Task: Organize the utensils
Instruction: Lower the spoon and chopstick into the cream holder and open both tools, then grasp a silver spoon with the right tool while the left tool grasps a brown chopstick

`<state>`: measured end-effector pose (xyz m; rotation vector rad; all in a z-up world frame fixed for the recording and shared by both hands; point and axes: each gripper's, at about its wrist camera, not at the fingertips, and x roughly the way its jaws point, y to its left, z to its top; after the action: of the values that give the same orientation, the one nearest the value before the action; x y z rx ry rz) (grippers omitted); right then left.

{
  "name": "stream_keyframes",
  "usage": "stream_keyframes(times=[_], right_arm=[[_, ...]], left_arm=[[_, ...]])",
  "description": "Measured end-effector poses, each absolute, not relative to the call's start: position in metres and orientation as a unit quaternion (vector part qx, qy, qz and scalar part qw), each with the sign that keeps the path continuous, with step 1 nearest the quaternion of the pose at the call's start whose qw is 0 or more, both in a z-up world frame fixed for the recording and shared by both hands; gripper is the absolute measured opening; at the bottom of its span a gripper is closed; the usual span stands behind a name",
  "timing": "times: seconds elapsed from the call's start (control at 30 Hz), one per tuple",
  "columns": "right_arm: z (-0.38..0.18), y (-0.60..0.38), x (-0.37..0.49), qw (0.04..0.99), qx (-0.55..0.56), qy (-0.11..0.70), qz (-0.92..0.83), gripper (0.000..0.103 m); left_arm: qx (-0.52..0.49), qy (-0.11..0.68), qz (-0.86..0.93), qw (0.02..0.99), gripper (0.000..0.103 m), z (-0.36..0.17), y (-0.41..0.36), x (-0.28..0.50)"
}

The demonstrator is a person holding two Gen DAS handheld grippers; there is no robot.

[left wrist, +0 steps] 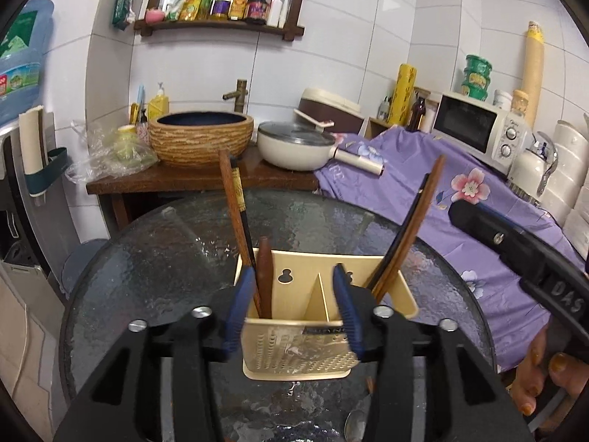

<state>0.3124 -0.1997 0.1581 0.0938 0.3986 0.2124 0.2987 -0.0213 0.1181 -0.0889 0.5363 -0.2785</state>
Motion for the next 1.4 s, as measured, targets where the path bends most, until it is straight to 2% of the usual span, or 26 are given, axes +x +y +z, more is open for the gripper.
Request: stream_keyframes(times=[0.07,0.23,0.47,0.73,0.83,1.4], right_arm=[[0.151,-0.202,0.302,0.972,0.039,0.207,0.108,0.052],[0.118,-0.206,0.285,0.961,0.026,0.256,0.103,0.052],[0.056,-0.212,0.272,0.933,0.032,0.344,0.101,0.052],[0.006,-0.207,0.262,0.911,0.031,0.4,0.095,0.049],[-0.003,-0.204,0.258,0.905,0.035,0.412,0.101,0.046],[-0.019,-0.137,0.232,0.89,-0.069,0.419,0.166,0.047]], left_arm=[[-0.035,0.255,-0.133,0.957,0.055,0.118,-0.019,0.288],[-0.031,0.277,-0.127,0.952,0.061,0.098,-0.008,0.268],[-0.032,0.336,-0.107,0.935,0.061,0.045,0.01,0.253],[-0.035,0.381,-0.086,0.92,0.061,0.001,0.02,0.244],[-0.044,0.386,-0.086,0.917,0.06,-0.004,0.023,0.242],[-0.042,0.401,-0.045,0.914,0.06,-0.021,0.039,0.245]])
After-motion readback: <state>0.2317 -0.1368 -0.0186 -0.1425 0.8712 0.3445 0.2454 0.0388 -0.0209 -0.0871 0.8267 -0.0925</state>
